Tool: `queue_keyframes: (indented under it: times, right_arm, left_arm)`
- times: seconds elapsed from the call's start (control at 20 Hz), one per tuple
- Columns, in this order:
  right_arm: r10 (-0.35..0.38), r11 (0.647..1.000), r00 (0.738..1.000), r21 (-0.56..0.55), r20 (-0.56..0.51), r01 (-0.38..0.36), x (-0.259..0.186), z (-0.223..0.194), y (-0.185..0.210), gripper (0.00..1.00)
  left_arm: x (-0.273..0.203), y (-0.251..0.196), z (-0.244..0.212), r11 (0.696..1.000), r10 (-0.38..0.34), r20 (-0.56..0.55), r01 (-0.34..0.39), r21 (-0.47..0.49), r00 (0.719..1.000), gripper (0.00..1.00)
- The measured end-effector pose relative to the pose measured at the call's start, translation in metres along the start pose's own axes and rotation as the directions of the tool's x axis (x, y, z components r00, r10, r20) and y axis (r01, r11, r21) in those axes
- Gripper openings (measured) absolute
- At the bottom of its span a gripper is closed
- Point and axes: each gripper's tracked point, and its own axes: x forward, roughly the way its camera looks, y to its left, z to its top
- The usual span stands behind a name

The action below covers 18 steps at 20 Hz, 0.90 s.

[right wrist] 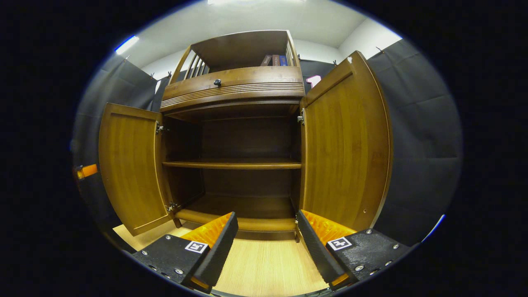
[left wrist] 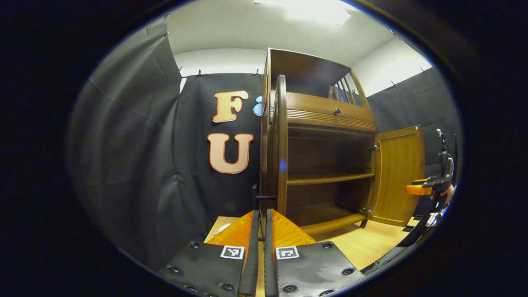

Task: Open the right door of the double-door shoe cabinet with the right hand, and open the left door with the left hand.

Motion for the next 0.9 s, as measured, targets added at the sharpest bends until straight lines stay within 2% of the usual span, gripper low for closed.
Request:
queue_keyframes:
  times: [0.05, 0.1, 0.15, 0.25, 0.4, 0.5, 0.55, 0.6, 0.7, 0.75, 0.8, 0.85, 0.9]
  right_arm:
    - [-0.017, 1.0, 1.0, -0.007, 0.006, 0.017, 0.0, 0.001, -0.005, 0.96]
    - [-0.036, 0.999, 0.999, -0.013, 0.008, 0.036, 0.0, 0.002, -0.012, 0.96]
    - [-0.041, 0.999, 0.999, -0.012, 0.009, 0.041, 0.0, 0.002, -0.015, 0.96]
    - [-0.041, 0.999, 0.999, -0.011, 0.022, 0.041, -0.004, 0.004, -0.019, 0.96]
    - [-0.04, 0.999, 0.999, -0.009, 0.024, 0.04, -0.011, 0.001, -0.026, 0.96]
    - [-0.041, 0.999, 0.999, -0.002, 0.031, 0.041, -0.018, 0.0, -0.031, 0.96]
    - [-0.042, 0.999, 0.999, 0.001, 0.031, 0.042, -0.02, 0.0, -0.032, 0.96]
    - [-0.045, 0.999, 0.998, 0.004, 0.033, 0.045, -0.024, -0.001, -0.035, 0.96]
    - [-0.048, 0.999, 0.998, 0.012, 0.03, 0.048, -0.04, -0.003, -0.04, 0.96]
    - [-0.051, 0.999, 0.998, 0.012, 0.031, 0.05, -0.042, -0.003, -0.042, 0.9]
    - [-0.055, 0.998, 0.998, 0.009, 0.034, 0.055, -0.045, -0.002, -0.045, 0.9]
    - [-0.058, 0.998, 0.998, 0.004, 0.036, 0.058, -0.047, -0.001, -0.047, 0.9]
    - [-0.062, 0.998, 0.997, 0.001, 0.038, 0.062, -0.049, 0.0, -0.051, 0.9]
  left_arm:
    - [-0.001, -0.001, 0.003, 0.998, 0.056, -0.002, -0.056, -0.009, 0.998, 0.14]
    - [-0.002, -0.005, 0.003, 0.994, 0.1, -0.008, -0.1, -0.04, 0.995, 0.21]
    - [0.0, -0.016, 0.0, 0.989, 0.132, -0.022, -0.133, -0.066, 0.991, 0.13]
    - [0.011, -0.044, -0.005, 0.985, 0.159, -0.032, -0.161, -0.065, 0.987, 0.13]
    - [0.031, -0.107, -0.012, 0.993, 0.107, -0.022, -0.108, -0.045, 0.994, 0.13]
    - [0.045, -0.138, -0.024, 0.993, 0.089, -0.034, -0.092, -0.075, 0.995, 0.13]
    - [0.051, -0.149, -0.029, 0.993, 0.086, -0.04, -0.089, -0.082, 0.995, 0.1]
    - [0.058, -0.161, -0.031, 0.993, 0.083, -0.041, -0.086, -0.084, 0.996, 0.16]
    - [0.067, -0.177, -0.033, 0.993, 0.078, -0.04, -0.081, -0.09, 0.996, 0.17]
    - [0.069, -0.18, -0.032, 0.992, 0.087, -0.033, -0.09, -0.089, 0.996, 0.25]
    - [0.071, -0.182, -0.032, 0.992, 0.089, -0.031, -0.091, -0.083, 0.996, 0.23]
    - [0.073, -0.182, -0.034, 0.992, 0.098, -0.032, -0.1, -0.071, 0.995, 0.27]
    - [0.074, -0.183, -0.035, 0.993, 0.1, -0.031, -0.102, -0.062, 0.994, 0.36]
